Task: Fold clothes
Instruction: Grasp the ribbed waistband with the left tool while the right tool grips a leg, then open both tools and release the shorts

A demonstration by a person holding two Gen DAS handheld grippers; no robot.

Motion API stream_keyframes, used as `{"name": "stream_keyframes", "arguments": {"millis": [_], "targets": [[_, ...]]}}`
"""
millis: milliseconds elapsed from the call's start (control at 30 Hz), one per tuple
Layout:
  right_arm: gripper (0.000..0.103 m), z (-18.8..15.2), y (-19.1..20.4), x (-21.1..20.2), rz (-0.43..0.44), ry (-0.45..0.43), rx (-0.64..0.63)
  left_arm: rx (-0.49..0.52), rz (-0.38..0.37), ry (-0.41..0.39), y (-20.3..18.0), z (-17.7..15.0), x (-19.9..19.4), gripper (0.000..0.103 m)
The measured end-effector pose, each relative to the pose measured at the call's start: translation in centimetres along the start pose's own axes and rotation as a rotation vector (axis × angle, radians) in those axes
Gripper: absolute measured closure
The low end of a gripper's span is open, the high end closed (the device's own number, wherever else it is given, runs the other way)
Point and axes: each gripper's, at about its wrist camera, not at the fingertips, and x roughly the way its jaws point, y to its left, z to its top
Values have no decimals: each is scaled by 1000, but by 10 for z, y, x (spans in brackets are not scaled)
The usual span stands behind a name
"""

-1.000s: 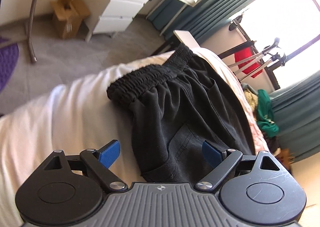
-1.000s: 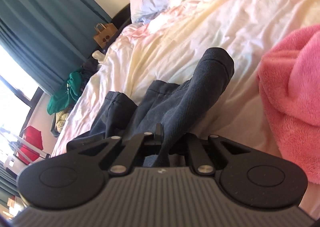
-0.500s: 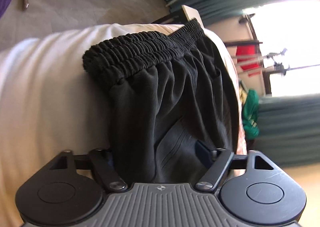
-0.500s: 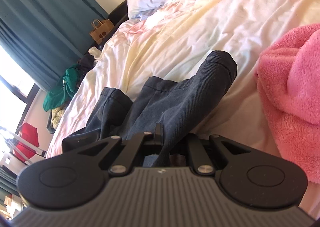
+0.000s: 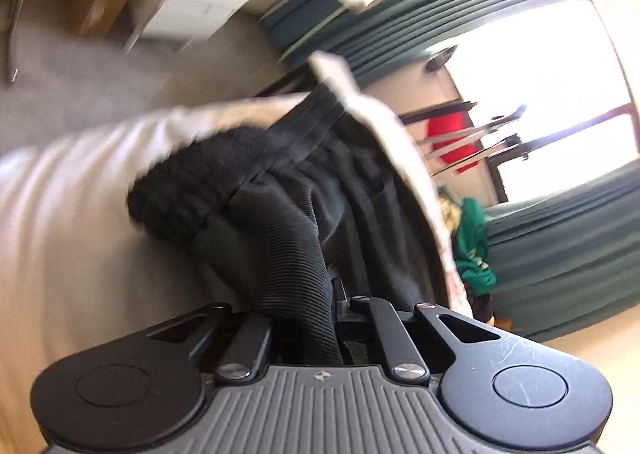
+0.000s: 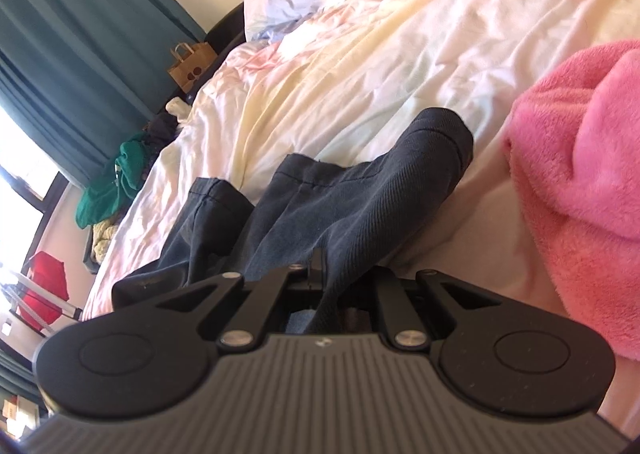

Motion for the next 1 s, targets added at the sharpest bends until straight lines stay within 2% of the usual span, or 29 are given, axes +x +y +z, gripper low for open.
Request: {"name": "stream_keyframes", "arguments": {"millis": [133,233,333,467,567,633,667,733,767,800,833,867,1000], "targets": [[98,-1,-1,-2,-45,1,-27,1,-18,-45,-3,-1,-19,98],[98,-1,-1,-3,-79,2,-47,-2,38,-61,-2,-2,-31,98],[98,-1,-2,-4,-113,2,-67,10,118,-34,1,0,-38,98],[97,-2,-3,-5,-156,9,-92,88,202,14,-2,1,-38,96],[94,-4,-4,-5,-166,12,-89,179,247,-1,-12,-3,-41,86],[92,-5,-2,-8,-170,1,-89,243,287,-11,-19,-7,-38,74],[89,-5,-1,-10,-173,-6,-89,272,308,-19,-21,-8,-36,72],[79,-5,2,-16,-177,-30,-92,313,347,-48,-29,-12,-42,52],[63,-5,3,-19,-180,-48,-99,329,357,-71,-32,-13,-46,46],[45,-5,6,-22,-184,-76,-115,345,362,-99,-34,-14,-51,36],[38,-5,9,-26,-188,-108,-131,360,361,-129,-38,-16,-55,28],[29,-5,12,-30,-193,-139,-147,379,359,-158,-42,-18,-59,25],[29,-2,26,-48,-202,-270,-200,477,357,-236,-64,-29,-66,23]]}}
